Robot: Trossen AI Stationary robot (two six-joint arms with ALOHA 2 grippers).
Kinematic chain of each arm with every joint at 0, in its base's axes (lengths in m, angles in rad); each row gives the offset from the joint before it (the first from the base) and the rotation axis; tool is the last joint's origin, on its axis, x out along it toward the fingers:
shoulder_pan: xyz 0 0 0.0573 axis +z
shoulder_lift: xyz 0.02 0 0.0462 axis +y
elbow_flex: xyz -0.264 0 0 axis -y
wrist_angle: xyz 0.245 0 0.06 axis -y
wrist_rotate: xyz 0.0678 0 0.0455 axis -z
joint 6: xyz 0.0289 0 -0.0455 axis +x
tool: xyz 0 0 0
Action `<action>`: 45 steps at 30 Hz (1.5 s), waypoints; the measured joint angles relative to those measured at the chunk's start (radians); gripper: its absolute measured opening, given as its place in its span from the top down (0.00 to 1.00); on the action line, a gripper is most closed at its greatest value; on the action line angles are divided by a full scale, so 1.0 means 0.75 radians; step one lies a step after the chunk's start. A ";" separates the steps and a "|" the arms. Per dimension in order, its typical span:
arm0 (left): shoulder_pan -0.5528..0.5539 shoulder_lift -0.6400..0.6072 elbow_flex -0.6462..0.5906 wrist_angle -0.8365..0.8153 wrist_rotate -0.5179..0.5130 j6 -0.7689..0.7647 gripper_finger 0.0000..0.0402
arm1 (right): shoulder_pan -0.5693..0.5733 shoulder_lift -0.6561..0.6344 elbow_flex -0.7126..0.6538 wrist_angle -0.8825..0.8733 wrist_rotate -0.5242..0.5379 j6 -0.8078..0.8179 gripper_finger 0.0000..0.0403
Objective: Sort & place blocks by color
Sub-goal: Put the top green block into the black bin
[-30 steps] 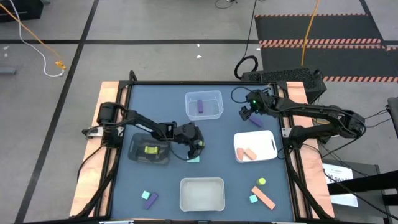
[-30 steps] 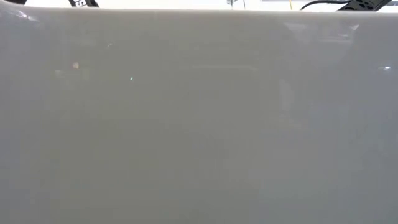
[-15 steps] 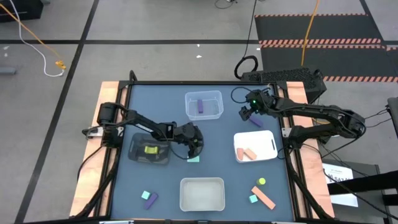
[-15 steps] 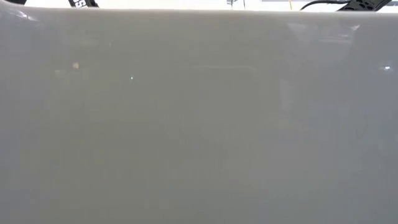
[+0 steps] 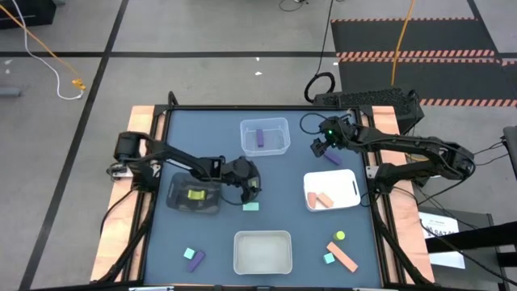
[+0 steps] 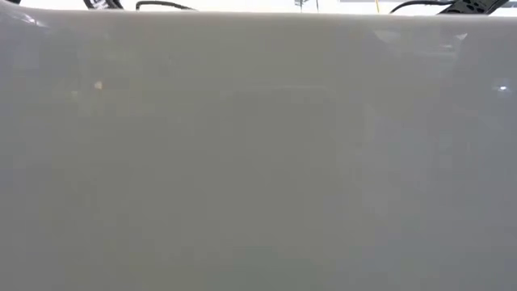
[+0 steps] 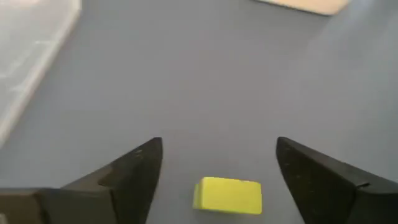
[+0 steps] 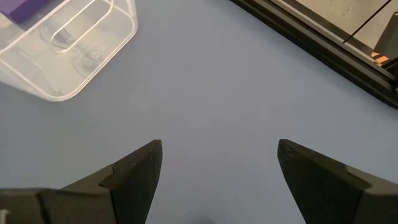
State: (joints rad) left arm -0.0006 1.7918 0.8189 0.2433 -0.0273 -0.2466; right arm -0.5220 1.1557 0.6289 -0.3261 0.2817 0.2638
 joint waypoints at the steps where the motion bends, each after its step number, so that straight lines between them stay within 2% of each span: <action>1: -0.002 -0.017 0.001 -0.033 -0.016 0.000 0.18 | 0.000 0.000 0.000 0.000 0.000 0.000 0.23; 5: -0.013 -0.050 0.001 -0.161 -0.087 -0.038 0.17 | 0.000 0.000 0.000 0.000 -0.001 0.000 0.23; 11: -0.029 0.003 0.002 -0.211 -0.120 -0.080 0.27 | 0.000 0.000 0.000 0.002 0.000 0.000 0.23; 16: -0.030 0.026 0.003 -0.181 -0.189 -0.070 0.40 | 0.000 0.000 0.000 0.002 0.000 0.000 0.23; 22: -0.029 0.020 0.003 -0.171 -0.196 -0.019 0.66 | 0.000 0.000 0.000 0.002 0.000 0.000 0.23; 23: -0.030 0.020 0.003 -0.170 -0.196 -0.020 0.67 | 0.000 0.000 0.000 0.002 0.000 0.000 0.23; 29: -0.032 0.020 0.003 -0.101 -0.195 -0.032 0.67 | 0.000 0.000 0.000 0.002 0.000 0.000 0.23; 34: -0.044 -0.018 0.004 0.083 -0.195 -0.009 0.67 | 0.000 0.000 0.000 0.002 0.000 0.000 0.23; 40: -0.084 -0.153 0.004 0.359 -0.211 0.131 0.67 | 0.000 0.000 -0.001 0.010 0.000 0.005 0.23; 45: -0.143 -0.293 0.005 0.464 -0.267 0.292 0.67 | 0.000 0.000 -0.001 0.016 0.000 0.015 0.23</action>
State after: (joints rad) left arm -0.1079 1.5723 0.8227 0.5911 -0.2275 -0.0280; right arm -0.5217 1.1557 0.6285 -0.3142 0.2817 0.2749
